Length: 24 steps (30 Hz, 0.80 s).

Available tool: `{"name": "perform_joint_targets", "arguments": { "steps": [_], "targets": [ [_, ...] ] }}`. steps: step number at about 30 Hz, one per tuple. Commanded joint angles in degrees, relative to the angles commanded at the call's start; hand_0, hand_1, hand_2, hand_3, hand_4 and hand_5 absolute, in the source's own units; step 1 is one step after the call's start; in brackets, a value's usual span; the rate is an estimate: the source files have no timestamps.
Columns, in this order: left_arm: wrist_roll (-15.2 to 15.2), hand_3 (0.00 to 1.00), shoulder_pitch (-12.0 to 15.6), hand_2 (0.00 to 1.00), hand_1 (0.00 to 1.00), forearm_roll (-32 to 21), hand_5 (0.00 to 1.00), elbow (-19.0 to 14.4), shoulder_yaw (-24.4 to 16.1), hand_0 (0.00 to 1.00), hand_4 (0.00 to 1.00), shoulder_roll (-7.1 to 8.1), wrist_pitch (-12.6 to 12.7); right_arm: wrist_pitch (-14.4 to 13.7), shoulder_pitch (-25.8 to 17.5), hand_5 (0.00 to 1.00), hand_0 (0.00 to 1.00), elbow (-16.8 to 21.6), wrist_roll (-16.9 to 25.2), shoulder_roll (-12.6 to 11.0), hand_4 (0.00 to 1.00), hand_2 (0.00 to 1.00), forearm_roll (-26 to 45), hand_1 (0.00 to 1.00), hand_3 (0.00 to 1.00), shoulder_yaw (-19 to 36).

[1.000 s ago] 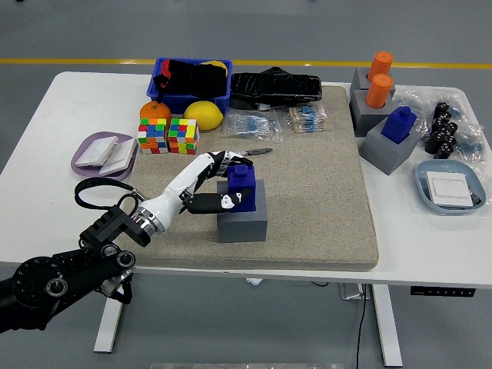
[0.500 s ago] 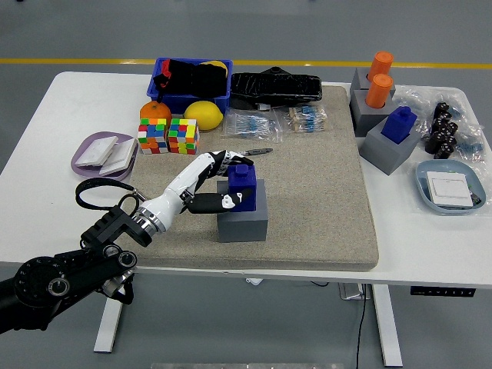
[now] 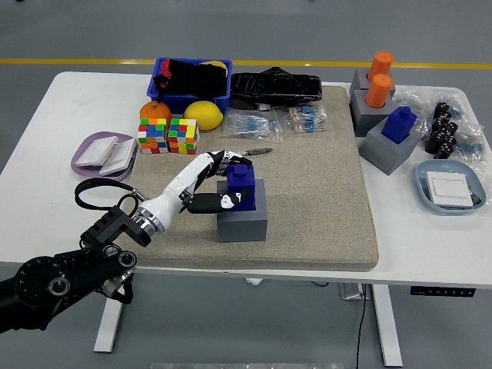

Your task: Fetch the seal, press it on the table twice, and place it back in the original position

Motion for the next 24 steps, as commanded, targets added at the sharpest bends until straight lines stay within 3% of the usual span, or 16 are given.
{"name": "perform_joint_targets", "arguments": {
  "steps": [13, 14, 19, 20, 24],
  "targets": [
    [-0.98, 0.683, 0.28, 0.506, 0.473, -1.13, 0.002, 0.50, 0.39, 0.654, 0.551, -0.18, -0.09, 0.00, -0.03, 0.464, 0.791, 0.11, 0.04, 0.04, 0.826, 0.676, 0.09, 0.699, 0.652, -0.17],
    [-1.14, 0.720, 0.25, 0.566, 0.590, -1.34, 0.002, 0.51, 0.38, 0.684, 0.715, -0.18, -0.19, 0.01, -0.03, 0.464, 0.791, 0.12, 0.04, 0.05, 0.826, 0.676, 0.14, 0.700, 0.652, -0.19],
    [-1.65, 0.720, 0.22, 0.566, 0.590, -1.85, 0.002, 0.62, 0.36, 0.684, 0.715, -0.18, -0.49, 0.02, 0.00, 0.464, 0.791, 0.13, 0.06, 0.01, 0.826, 0.676, 0.10, 0.700, 0.652, -0.10],
    [-1.65, 0.738, 0.22, 0.660, 0.729, -1.84, 0.002, 0.64, 0.35, 0.749, 0.809, -0.19, -0.54, 0.02, 0.00, 0.464, 0.791, 0.13, 0.06, 0.00, 0.826, 0.676, 0.14, 0.699, 0.652, -0.11],
    [-1.68, 0.738, 0.23, 0.660, 0.729, -1.79, 0.002, 0.72, 0.29, 0.749, 0.809, -0.24, -0.74, 0.04, 0.07, 0.464, 0.791, 0.16, 0.05, 0.03, 0.826, 0.676, 0.15, 0.699, 0.652, -0.20]
  ]
}}
